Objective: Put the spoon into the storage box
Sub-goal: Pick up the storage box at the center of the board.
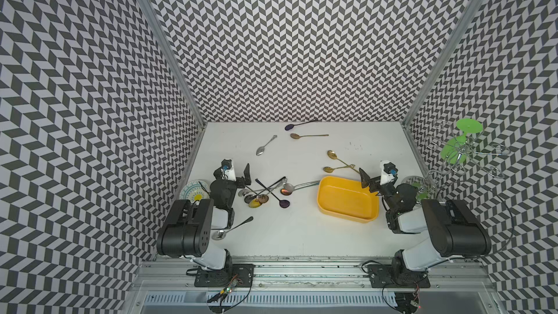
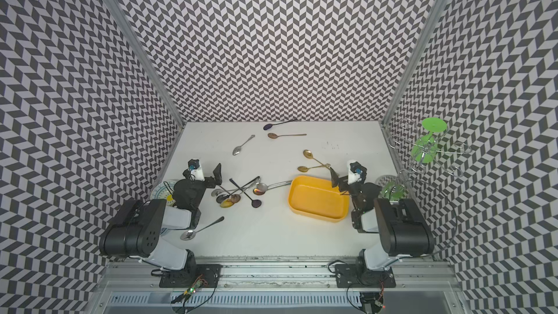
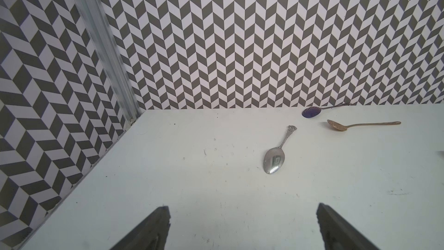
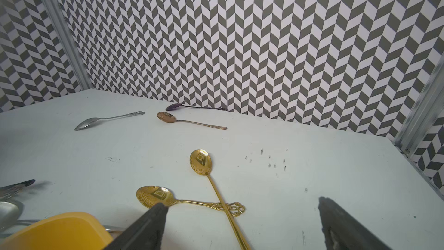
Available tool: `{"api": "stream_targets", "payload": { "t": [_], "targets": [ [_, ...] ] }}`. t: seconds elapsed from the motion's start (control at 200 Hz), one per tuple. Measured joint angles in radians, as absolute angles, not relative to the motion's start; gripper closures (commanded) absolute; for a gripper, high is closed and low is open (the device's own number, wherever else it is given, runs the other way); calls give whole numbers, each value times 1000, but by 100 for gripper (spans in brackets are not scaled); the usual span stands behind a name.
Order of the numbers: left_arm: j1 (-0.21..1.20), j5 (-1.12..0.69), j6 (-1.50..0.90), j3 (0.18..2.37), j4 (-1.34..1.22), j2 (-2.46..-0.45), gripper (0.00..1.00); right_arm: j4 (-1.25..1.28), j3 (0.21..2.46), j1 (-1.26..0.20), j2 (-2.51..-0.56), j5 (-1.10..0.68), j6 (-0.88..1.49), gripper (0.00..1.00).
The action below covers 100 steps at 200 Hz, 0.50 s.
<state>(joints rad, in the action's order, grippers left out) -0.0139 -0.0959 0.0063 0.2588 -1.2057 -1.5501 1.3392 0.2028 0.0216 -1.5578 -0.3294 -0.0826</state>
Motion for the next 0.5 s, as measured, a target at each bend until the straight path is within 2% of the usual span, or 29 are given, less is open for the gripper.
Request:
{"api": "stream_targets", "payload": {
  "t": [0.501],
  "targets": [
    [-14,-96,6,259,-1206,-1550,1,1335,203,23,-1558,-293,-69,0]
  ]
}}
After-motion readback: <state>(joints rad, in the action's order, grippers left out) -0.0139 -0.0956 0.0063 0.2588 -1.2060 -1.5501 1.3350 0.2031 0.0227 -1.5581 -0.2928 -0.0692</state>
